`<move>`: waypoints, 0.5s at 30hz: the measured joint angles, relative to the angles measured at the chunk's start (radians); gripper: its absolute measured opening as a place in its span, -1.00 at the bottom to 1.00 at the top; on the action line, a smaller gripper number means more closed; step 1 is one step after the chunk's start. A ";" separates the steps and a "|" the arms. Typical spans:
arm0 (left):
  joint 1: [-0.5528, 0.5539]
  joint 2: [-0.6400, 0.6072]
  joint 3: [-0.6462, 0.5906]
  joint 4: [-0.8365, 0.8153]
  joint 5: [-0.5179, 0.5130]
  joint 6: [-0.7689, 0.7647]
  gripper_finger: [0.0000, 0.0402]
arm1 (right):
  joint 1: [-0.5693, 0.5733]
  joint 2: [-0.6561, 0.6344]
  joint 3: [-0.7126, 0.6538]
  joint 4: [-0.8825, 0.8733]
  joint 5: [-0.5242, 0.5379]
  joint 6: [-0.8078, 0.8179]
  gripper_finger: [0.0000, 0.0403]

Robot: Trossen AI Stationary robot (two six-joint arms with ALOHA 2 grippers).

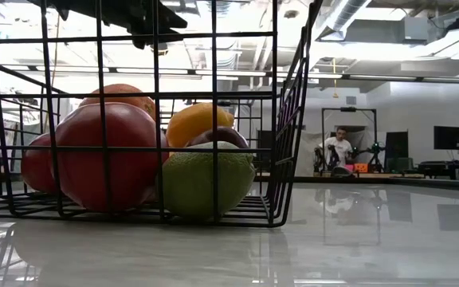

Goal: Sort produce into baskets
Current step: Put the green lemon into the bottom wire basket

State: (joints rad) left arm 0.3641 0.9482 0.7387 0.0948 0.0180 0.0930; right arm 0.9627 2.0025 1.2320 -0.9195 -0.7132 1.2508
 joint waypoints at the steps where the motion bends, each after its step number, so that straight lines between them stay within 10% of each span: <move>1: 0.000 0.000 0.000 0.000 0.000 0.000 0.39 | 0.000 -0.001 0.000 -0.006 0.000 -0.002 0.42; 15: 0.000 0.000 0.000 0.000 0.000 0.000 0.39 | -0.002 -0.007 0.008 -0.085 0.028 -0.082 0.12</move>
State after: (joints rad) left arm 0.3641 0.9482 0.7387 0.0952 0.0181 0.0933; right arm 0.9604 1.9952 1.2398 -1.0050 -0.6851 1.1684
